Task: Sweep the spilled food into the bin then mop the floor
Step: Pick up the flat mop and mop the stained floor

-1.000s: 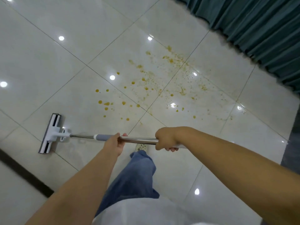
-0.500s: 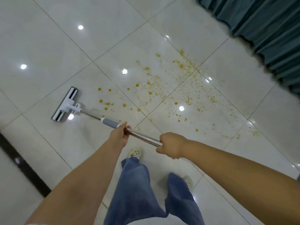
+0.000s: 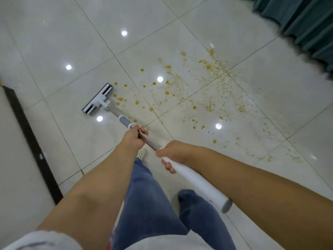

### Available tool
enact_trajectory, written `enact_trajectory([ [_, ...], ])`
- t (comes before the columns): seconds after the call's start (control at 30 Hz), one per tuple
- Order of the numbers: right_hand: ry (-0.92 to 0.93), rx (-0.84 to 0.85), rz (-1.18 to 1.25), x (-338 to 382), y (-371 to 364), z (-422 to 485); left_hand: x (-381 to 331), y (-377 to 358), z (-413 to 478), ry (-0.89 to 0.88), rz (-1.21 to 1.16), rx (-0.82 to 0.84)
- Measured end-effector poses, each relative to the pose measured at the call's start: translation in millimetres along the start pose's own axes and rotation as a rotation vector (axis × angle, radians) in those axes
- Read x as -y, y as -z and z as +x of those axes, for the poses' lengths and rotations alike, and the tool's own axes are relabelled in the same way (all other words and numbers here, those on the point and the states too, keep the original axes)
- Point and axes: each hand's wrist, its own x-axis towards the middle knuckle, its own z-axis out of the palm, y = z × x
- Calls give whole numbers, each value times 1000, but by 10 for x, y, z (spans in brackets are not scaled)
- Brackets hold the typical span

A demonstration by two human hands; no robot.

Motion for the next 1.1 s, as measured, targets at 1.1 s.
enact_trajectory([
  [1.1,126,-16,156,1129,-342,498,-1177,-418,386,-43,82,130],
])
